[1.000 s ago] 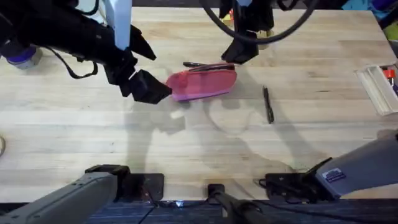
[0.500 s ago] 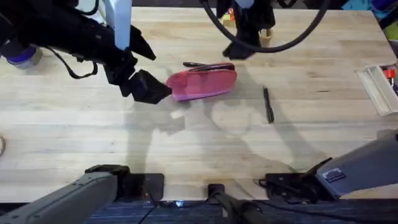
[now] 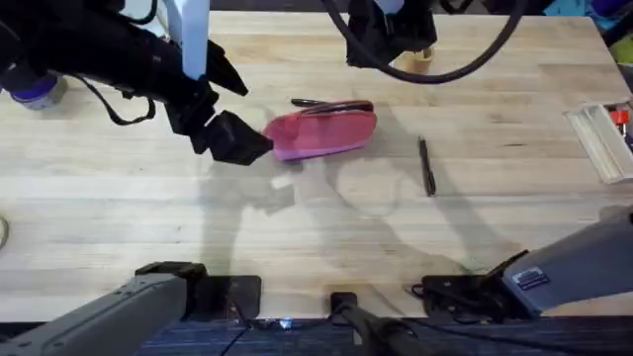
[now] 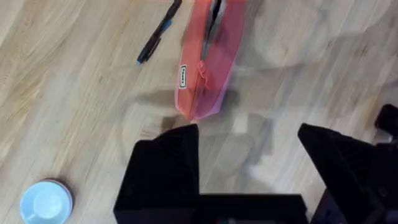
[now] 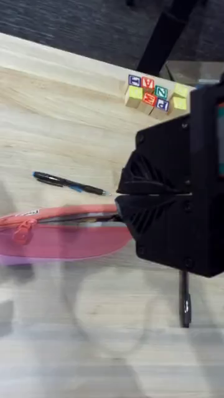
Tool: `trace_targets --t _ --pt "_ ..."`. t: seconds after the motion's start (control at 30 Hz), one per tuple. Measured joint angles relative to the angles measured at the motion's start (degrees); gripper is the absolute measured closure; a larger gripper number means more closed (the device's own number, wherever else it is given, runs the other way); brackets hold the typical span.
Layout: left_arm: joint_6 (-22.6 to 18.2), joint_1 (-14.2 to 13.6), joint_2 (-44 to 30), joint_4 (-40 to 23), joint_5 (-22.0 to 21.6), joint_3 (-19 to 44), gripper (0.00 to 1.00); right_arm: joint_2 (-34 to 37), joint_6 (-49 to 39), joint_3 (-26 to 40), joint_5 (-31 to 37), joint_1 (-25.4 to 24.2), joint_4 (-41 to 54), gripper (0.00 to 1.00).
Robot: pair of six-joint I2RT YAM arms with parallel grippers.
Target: Unzip the bag, pick up the pens from the table one at a time and place them inside, then zip the bag closed.
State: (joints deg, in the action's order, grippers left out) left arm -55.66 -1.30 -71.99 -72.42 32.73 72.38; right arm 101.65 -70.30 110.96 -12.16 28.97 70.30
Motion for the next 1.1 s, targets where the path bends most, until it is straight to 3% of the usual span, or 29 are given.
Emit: trace_targets --t 0.4,1.1 --pt "0.0 0.0 0.0 0.0 0.0 0.0 0.007 0.7 0.9 0.1 -1.2 0.0 1.4 0.971" --pt "0.0 0.0 0.0 0.0 0.0 0.0 0.007 12.8 1.1 0.2 -3.8 1.3 2.3 0.972"
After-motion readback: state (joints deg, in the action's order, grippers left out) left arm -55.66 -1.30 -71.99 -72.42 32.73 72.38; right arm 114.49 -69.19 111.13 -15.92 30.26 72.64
